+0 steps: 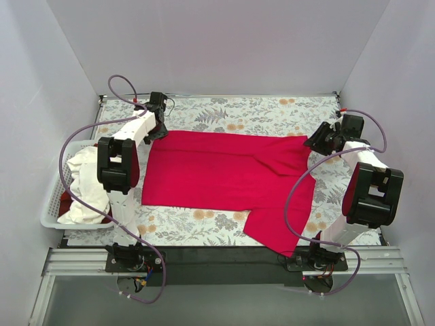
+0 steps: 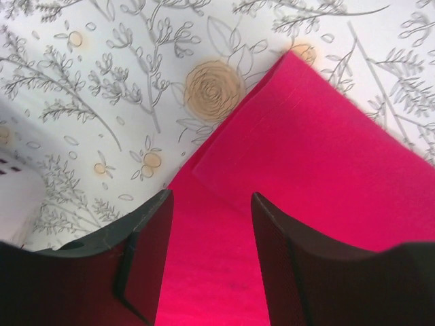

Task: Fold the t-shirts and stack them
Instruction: Fold the tshirt

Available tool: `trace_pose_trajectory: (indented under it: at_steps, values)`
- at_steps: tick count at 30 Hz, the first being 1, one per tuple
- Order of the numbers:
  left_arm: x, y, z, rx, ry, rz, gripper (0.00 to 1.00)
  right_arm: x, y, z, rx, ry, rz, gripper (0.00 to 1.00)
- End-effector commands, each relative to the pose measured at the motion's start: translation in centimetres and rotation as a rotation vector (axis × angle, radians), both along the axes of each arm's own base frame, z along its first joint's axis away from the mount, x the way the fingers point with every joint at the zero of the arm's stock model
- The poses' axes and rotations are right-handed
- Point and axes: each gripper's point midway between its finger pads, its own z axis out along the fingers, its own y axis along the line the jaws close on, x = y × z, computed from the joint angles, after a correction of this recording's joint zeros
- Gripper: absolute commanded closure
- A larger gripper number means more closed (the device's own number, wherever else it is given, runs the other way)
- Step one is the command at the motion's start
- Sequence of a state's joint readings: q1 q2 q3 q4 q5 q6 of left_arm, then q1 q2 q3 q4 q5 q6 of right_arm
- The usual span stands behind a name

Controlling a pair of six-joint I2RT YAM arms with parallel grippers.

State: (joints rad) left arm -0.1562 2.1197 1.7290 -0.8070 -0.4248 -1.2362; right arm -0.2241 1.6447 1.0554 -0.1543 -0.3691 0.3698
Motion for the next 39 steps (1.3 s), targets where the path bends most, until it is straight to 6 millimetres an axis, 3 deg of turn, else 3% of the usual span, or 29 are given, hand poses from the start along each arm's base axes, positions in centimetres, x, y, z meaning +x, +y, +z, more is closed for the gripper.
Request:
trace_pose_trajectory:
  at_steps: [1,3,7,10,12,16,21,24,30,35,39]
  values:
    - [-0.3,1.5,2.1,0.096,-0.009,0.026,0.51,0.6,-0.3,0.5,-0.016,-0.035,0.011,0.55]
    - [0.1,1.1,2.6,0.081,-0.032,0.015,0.51,0.8,0.1,0.7,0.003,-0.042,0.025,0.56]
    - [2.7,-2.1,3.7,-0.086,-0.136,-0.058,0.60,2.1,1.0,1.8,0.064,-0.090,0.065,0.62]
    - [4.4,-3.0,3.4,-0.172,-0.196,-0.066,0.65,3.0,2.2,2.7,0.140,-0.134,0.099,0.62]
    - [5.2,-3.2,2.2,-0.247,-0.197,-0.066,0.69,3.8,2.7,3.4,0.172,-0.177,0.126,0.62]
    - [7.1,-3.9,0.8,-0.344,-0.213,-0.075,0.72,5.2,2.1,2.5,0.163,-0.179,0.105,0.62]
    - [7.9,-4.7,-1.7,-0.385,-0.192,-0.098,0.73,7.1,2.1,2.8,0.190,-0.216,0.113,0.62]
    - [7.6,-3.8,-3.2,-0.372,-0.169,-0.074,0.73,8.0,2.1,2.0,0.212,-0.217,0.111,0.62]
    - [6.1,-1.9,-5.6,-0.372,-0.129,-0.007,0.73,9.4,0.8,-2.0,0.203,-0.168,0.046,0.62]
    - [5.5,-1.2,-6.7,-0.361,-0.106,0.013,0.74,8.7,-2.0,-6.1,0.197,-0.116,-0.043,0.62]
    - [5.2,-0.7,-7.1,-0.348,-0.091,0.027,0.75,8.0,-3.7,-6.7,0.190,-0.115,-0.075,0.62]
